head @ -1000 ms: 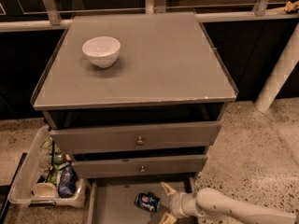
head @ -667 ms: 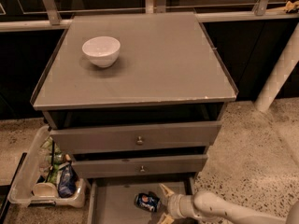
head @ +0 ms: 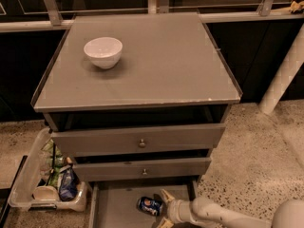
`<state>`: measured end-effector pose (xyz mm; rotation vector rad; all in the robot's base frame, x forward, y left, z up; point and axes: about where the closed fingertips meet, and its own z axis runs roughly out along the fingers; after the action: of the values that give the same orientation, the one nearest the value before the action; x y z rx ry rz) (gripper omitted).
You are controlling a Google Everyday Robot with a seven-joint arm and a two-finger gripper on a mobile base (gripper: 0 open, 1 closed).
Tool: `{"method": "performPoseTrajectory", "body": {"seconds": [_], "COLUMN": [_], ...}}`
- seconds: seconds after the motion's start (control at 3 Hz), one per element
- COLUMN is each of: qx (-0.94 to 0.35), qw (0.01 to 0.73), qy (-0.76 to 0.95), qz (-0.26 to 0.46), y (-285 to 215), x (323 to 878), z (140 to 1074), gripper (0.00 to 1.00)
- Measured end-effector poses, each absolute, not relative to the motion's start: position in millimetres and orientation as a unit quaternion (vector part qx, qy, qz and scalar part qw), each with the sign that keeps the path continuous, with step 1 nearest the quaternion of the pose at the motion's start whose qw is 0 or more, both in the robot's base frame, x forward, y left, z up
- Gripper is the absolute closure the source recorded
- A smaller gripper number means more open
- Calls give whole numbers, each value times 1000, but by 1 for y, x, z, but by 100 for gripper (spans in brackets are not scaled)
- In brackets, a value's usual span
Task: Pick pepsi can from bottom drawer and place on counter
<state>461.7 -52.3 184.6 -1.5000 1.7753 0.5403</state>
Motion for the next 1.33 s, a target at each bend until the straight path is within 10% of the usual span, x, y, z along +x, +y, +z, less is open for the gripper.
{"method": "performPoseTrajectory", "body": {"seconds": [1.0, 1.33], "qx": [-562, -561], "qw": [350, 350], "qy": [713, 714], "qz": [231, 230], "y": [-33, -34], "x": [476, 477], "z": [126, 125], "gripper": [0, 18]}}
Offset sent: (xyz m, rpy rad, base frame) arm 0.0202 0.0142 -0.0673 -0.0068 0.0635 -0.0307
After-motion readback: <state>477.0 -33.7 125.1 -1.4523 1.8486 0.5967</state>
